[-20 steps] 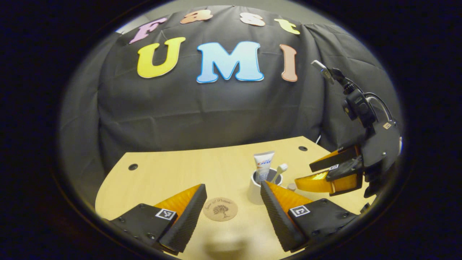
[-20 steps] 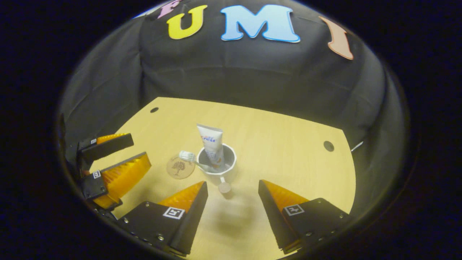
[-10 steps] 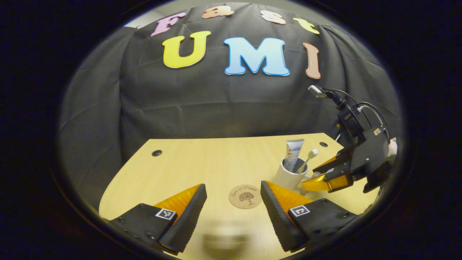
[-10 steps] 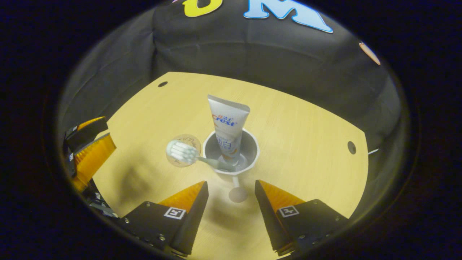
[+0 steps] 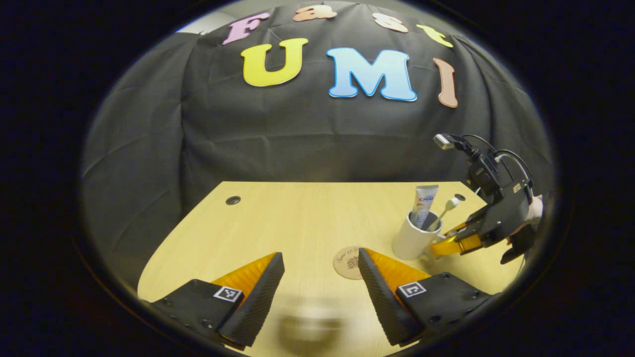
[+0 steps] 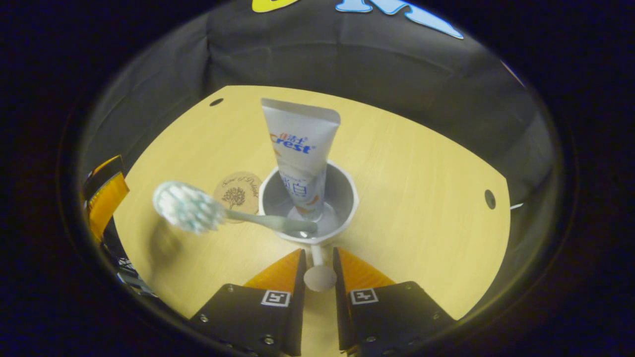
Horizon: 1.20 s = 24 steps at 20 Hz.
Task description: Put the toothbrush and toothpaste on the desktop into the cup, then pick up the cup and place it on the coaster on the desktop.
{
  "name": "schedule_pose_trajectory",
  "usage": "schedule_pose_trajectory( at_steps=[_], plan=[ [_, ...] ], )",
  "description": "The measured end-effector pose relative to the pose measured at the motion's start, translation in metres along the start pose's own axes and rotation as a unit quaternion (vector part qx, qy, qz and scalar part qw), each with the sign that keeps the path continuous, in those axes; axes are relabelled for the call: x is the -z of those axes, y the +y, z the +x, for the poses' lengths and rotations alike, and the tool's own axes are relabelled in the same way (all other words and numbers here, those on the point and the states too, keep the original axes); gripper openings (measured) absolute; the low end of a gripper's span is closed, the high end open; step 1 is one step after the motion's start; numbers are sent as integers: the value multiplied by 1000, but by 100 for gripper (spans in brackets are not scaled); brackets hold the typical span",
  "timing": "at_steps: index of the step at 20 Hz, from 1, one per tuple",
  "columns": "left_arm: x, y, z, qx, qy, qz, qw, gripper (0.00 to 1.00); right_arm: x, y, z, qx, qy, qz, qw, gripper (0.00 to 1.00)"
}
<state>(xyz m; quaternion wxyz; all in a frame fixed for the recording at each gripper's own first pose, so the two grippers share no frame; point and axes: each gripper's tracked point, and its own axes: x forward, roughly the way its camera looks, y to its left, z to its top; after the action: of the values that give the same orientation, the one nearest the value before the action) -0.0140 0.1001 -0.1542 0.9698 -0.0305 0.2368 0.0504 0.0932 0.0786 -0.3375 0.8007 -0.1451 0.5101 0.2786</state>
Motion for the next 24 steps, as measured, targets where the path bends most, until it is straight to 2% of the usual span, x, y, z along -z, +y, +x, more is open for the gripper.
schedule_pose_trajectory(
  at_steps=[1,2,3,4,5,8,9,13,20,21,24],
  plan=[
    [1,0,0,0,1,-2,1000,98,-2,1,-12,-1,1,-2,1000,24],
    [3,-2,1,0,3,-4,1000,100,-2,-5,-7,5,0,-5,1000,24],
    [4,-1,2,0,4,-5,1000,100,1,-4,-10,6,5,-4,1000,18],
    [5,-2,2,0,5,-6,1000,100,-2,-4,-10,8,3,-3,1000,18],
    [5,-2,2,1,5,-7,1000,100,-2,-3,-7,9,3,-2,1000,12],
    [5,-5,-4,1,5,-7,1000,94,-2,-3,-9,8,2,-4,1000,12],
    [4,-4,-4,1,5,-6,1000,98,-2,-3,-8,9,-2,-4,1000,12],
    [3,-5,-3,3,6,-6,1000,100,-5,-2,-11,10,-10,-7,1000,12],
    [4,-5,-4,4,11,-10,1000,98,-11,4,-15,2,-19,-5,1000,12],
    [4,-5,-4,4,11,-10,1000,98,-8,5,-13,4,-18,-5,1000,6],
    [5,-4,-4,1,12,-11,1000,98,-10,7,-12,2,-25,8,1000,6]
  ],
)
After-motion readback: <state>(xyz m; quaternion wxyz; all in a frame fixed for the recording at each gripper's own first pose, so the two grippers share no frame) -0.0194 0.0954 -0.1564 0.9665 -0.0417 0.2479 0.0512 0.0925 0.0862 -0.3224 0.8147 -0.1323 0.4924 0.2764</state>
